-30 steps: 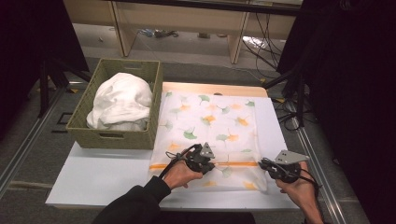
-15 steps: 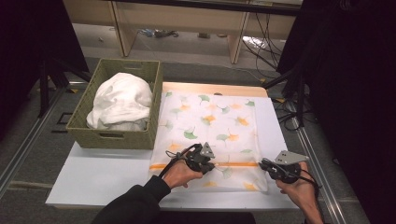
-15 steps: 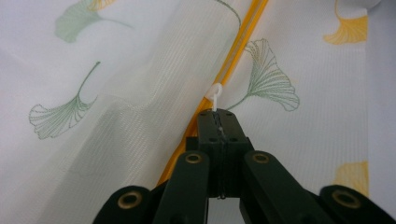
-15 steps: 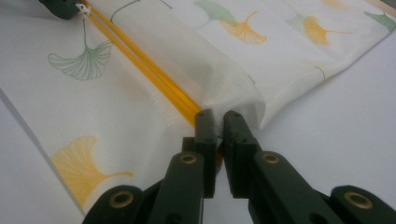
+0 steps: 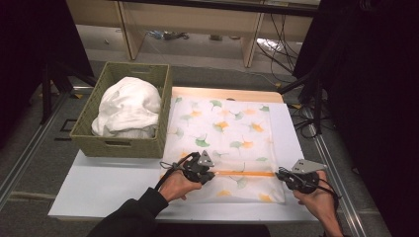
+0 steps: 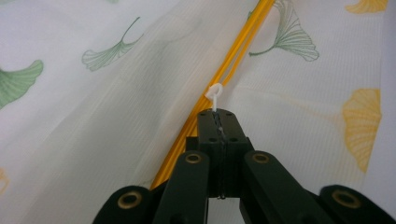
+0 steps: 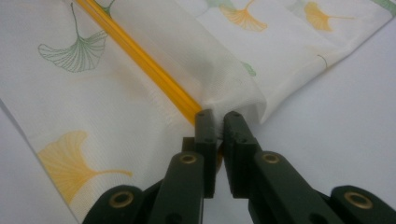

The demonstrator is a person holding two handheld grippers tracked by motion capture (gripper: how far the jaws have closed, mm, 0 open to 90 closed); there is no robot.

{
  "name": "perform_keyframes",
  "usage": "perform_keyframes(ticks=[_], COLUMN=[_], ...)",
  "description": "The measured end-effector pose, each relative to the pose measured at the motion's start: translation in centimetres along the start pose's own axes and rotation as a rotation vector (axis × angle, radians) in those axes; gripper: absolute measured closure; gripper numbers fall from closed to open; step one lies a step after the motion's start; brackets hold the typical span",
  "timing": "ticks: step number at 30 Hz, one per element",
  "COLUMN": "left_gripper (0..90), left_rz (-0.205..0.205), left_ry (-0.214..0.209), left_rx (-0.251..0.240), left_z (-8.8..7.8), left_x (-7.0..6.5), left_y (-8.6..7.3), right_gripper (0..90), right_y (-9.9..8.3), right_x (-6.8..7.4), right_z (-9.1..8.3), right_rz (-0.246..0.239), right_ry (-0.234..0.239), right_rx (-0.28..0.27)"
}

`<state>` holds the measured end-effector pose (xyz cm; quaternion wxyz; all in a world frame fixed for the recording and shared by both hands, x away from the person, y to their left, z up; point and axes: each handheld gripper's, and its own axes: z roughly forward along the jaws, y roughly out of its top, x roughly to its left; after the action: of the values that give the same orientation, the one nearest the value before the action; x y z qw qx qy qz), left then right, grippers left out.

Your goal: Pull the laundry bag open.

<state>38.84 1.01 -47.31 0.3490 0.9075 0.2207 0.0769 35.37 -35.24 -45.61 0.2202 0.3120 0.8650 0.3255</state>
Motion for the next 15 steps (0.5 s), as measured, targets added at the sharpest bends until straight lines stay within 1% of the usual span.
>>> perform_keyframes(ticks=[1, 2, 3, 4, 5, 6, 7, 8, 9, 10, 11, 12, 13, 15], left_gripper=[89.6, 89.6, 89.6, 89.6, 89.6, 89.6, 89.6, 89.6, 89.6, 89.6, 89.6, 89.6, 89.6, 89.6], left_rz=[0.004, 0.0, 0.002, -0.047, -0.036, -0.029, -0.025, -0.035, -0.006, -0.011, -0.031, -0.039, -0.06, -0.074], left_ry=[0.003, 0.004, 0.007, 0.015, 0.011, 0.018, 0.018, 0.016, 0.014, 0.019, 0.025, 0.03, 0.038, 0.043], left_rx=[0.004, 0.006, 0.001, -0.031, -0.027, -0.029, -0.008, -0.006, 0.016, 0.02, -0.002, 0.002, -0.013, -0.018], left_z=[-0.2, -0.3, -0.4, -0.3, -0.4, -0.4, -0.6, -0.7, -0.9, -1.0, -1.1, -1.2, -1.3, -1.8], left_x=[0.1, 0.1, 0.1, -0.2, -0.1, 0.1, 0.2, 0.2, 0.5, 0.5, 0.5, 0.5, 0.6, 0.7], left_y=[-0.1, -0.2, -0.3, -0.4, -0.4, -0.5, -0.7, -0.8, -0.9, -1.1, -1.3, -1.4, -1.6, -2.0], right_gripper=[86.0, 86.0, 86.0, 86.1, 86.1, 86.0, 86.0, 86.0, 86.0, 86.0, 86.0, 86.0, 86.0, 86.0], right_y=[0.0, 0.0, 0.0, -0.1, -0.1, -0.1, -0.1, -0.1, -0.1, -0.1, -0.2, -0.3, -0.3, -0.3], right_x=[0.0, 0.0, 0.0, -0.1, -0.1, -0.1, 0.0, -0.1, -0.1, -0.2, -0.1, -0.2, -0.1, -0.3], right_z=[0.0, 0.1, 0.1, 0.2, 0.2, 0.2, 0.1, 0.2, 0.2, 0.2, 0.2, 0.1, 0.0, 0.1], right_rz=[0.012, 0.012, 0.005, 0.008, -0.007, -0.006, 0.012, 0.002, 0.006, -0.013, 0.012, 0.005, 0.012, 0.009], right_ry=[0.01, 0.014, 0.004, 0.014, 0.015, 0.015, 0.016, 0.014, 0.012, 0.01, 0.01, -0.001, -0.002, 0.007], right_rx=[0.002, 0.002, 0.005, 0.006, 0.007, 0.007, 0.013, 0.007, 0.006, 0.004, 0.015, 0.015, 0.017, 0.013])
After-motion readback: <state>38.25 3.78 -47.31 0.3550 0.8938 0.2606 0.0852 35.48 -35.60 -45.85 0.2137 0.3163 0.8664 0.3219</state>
